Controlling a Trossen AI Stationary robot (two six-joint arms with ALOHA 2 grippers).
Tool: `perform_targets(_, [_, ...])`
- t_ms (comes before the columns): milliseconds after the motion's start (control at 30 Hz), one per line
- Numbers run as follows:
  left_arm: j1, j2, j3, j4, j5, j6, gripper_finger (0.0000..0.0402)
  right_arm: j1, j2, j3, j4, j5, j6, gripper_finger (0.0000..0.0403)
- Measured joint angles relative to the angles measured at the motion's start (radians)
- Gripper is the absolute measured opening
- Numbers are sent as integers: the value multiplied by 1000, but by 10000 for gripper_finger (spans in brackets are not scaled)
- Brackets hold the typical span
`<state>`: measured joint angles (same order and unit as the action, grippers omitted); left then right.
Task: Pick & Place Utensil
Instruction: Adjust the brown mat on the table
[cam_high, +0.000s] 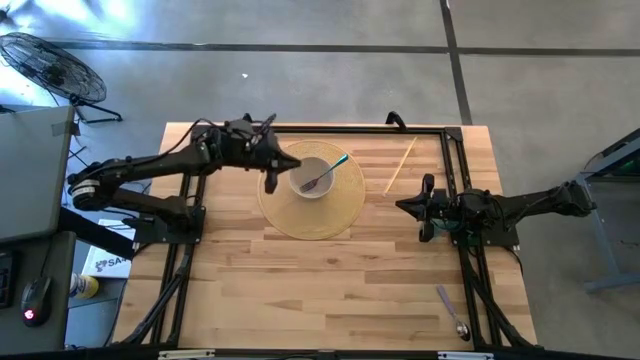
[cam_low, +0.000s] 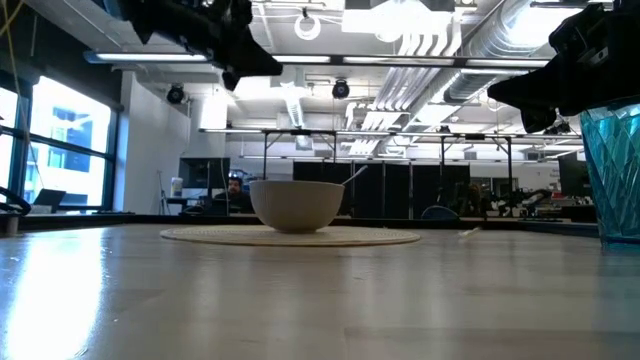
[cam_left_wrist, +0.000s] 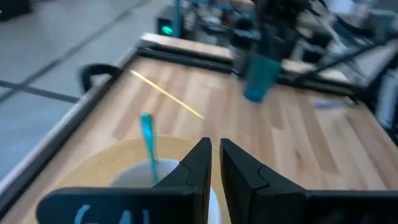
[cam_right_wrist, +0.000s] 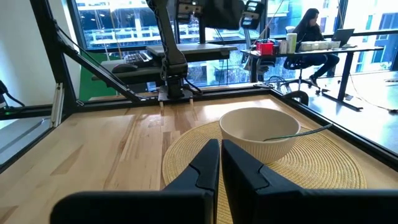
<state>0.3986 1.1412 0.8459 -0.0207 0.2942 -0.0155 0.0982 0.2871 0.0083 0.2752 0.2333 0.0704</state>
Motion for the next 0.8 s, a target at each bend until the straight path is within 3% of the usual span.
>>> perform_targets(167, [-76,-16,-8,24,34,41,32,0,0,0,0,0,0,12])
perform_targets(400, [-204,-15,-7,170,31,-24,32,0,0,0,-1,0,0,12])
perform_targets(800, [-374,-14,-8,143,-67,-72,32,0,1,0,68,21,2,12])
